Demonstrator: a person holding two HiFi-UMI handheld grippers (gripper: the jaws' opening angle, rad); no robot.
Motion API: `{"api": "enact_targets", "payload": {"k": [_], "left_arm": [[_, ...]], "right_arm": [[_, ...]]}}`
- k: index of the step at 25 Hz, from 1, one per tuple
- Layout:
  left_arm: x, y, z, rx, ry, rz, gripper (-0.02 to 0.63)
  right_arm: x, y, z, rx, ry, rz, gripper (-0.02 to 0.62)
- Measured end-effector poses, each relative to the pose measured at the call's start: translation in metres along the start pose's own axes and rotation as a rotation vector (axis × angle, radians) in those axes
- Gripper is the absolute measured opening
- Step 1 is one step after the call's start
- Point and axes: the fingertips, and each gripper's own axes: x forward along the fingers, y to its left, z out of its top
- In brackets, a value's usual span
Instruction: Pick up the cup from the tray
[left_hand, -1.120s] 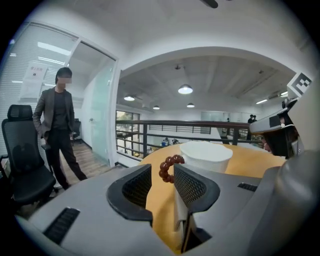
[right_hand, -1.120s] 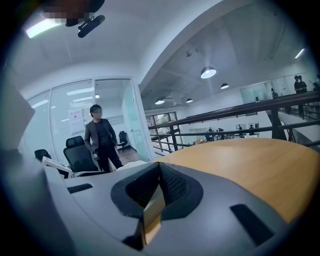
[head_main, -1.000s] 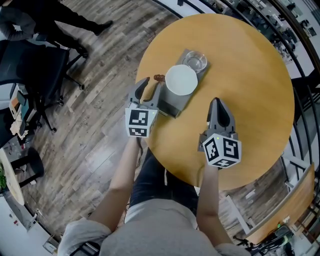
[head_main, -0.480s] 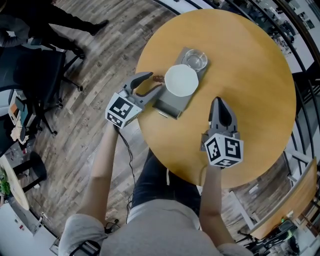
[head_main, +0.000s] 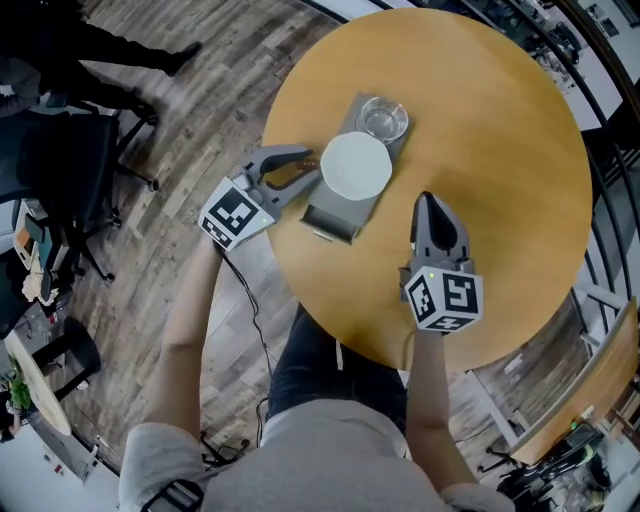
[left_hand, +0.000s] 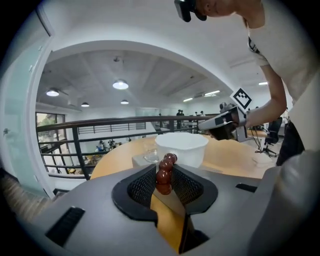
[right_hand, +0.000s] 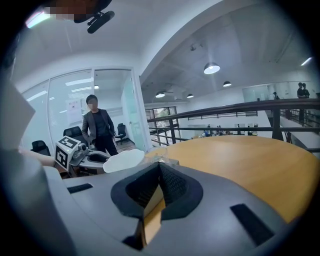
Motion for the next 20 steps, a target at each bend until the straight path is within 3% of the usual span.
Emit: {"api": "enact_targets", "payload": {"k": [9, 15, 20], "left_arm": [[0.002, -0.005, 0.0, 0.073, 0.031, -0.072, 0.083], [-0.001, -0.02, 0.0, 0.047, 0.042, -0.089, 0.074], [-0.003, -0.029, 0.001, 0.007, 0.0, -0.027, 0.075]], "right_arm": [[0.006, 0.003, -0.012, -0.006, 0.033, 0.012, 0.006], [0.007, 0.006, -0.013, -0.011, 0.039, 0.02, 0.006], [0.006, 0.004, -0.01, -0.012, 0.031, 0.019, 0.006]]}}
